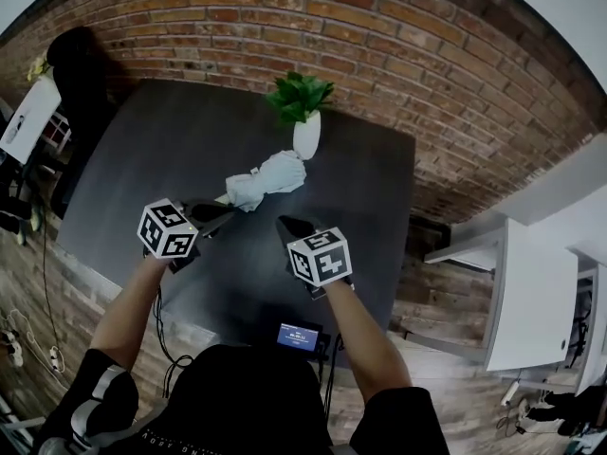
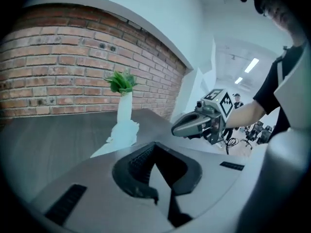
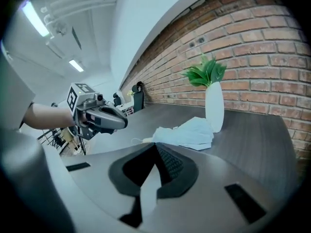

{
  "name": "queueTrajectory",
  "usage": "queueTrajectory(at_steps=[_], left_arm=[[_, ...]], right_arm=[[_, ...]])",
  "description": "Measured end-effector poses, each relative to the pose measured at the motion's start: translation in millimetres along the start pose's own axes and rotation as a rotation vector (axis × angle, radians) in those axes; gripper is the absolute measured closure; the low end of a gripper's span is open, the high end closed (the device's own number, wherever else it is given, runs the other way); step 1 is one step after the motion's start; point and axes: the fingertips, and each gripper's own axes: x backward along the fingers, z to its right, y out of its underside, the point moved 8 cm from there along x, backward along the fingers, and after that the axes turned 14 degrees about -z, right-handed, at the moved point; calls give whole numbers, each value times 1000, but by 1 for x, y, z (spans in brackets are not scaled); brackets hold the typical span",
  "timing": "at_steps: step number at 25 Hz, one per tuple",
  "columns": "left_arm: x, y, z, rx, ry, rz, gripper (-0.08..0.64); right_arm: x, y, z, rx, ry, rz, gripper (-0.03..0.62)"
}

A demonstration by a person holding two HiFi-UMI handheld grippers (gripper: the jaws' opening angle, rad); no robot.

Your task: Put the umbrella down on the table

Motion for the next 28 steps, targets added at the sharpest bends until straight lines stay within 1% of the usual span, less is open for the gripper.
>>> queueTrajectory(at_steps=[2, 3, 4, 9, 10, 12, 14, 16, 18, 20, 22, 24, 26, 28], left_arm=[[8, 7, 22, 23, 47, 62, 557], [11, 11, 32, 21, 66, 83, 557], [14, 15, 43, 7, 78, 96, 557], [25, 28, 93, -113, 115, 140, 557], [28, 29, 102, -136, 112, 151, 557], [33, 32, 115, -158, 74, 187, 557], [36, 35, 122, -128, 42, 246, 557], [37, 41, 129, -91, 65, 276, 557], [34, 47, 138, -81, 106, 260, 557], [34, 53, 146, -105, 113, 245, 557], [36, 55, 152, -147, 77, 239, 557], [36, 56, 158, -171, 37, 244, 557], [35, 56, 161, -159, 14, 254, 557], [32, 58, 163, -120, 8, 268, 557]], right_arm=[[8, 6, -14, 43, -10, 10, 584], [11, 10, -20, 63, -17, 11, 584], [14, 13, -27, 80, -24, 9, 584], [28, 29, -52, 159, -50, 5, 584], [31, 33, -56, 161, -55, 13, 584], [38, 42, -59, 146, -63, 27, 584], [44, 52, -62, 126, -66, 37, 584], [48, 61, -66, 117, -75, 39, 584], [49, 69, -72, 127, -83, 29, 584], [53, 74, -78, 151, -74, 28, 584], [60, 77, -82, 170, -60, 43, 584], [67, 79, -82, 184, -35, 57, 584], [72, 82, -81, 188, -5, 56, 584], [75, 84, -80, 183, 17, 46, 584]])
